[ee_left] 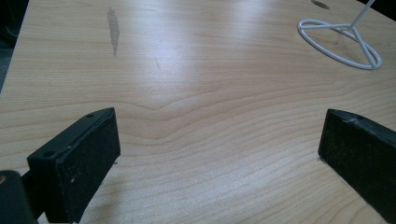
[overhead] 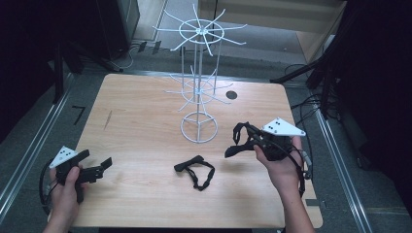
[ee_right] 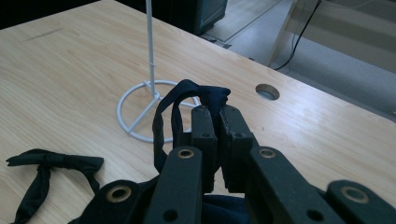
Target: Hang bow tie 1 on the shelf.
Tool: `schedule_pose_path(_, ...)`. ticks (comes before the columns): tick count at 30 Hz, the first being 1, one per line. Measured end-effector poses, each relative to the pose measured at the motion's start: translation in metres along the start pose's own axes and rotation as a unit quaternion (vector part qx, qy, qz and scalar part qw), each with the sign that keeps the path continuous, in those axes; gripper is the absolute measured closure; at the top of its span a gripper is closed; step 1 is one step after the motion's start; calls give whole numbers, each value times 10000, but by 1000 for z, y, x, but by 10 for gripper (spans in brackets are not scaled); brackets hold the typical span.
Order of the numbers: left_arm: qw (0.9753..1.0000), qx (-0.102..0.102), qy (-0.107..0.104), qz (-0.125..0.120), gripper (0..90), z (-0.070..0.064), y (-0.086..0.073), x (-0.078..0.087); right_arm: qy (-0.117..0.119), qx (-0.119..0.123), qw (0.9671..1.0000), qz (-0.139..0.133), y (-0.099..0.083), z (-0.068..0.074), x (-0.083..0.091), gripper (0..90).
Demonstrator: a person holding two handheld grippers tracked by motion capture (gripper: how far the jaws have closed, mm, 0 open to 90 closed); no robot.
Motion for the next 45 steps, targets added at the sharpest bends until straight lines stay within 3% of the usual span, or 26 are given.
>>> schedule_pose_path(45, 10000, 14, -24, -10, 0, 0, 0, 0, 137, 200, 9994, -265, 49, 21, -13, 870)
Point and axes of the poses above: each handheld gripper's, and its own axes: x roughly backward along the jaws, y roughly out of its top, z roughly to its left, the point moved 7 cm from there along -x, roughly forward along the jaws, and after that the axes turned 12 degrees about -x, right-handed, at the moved point
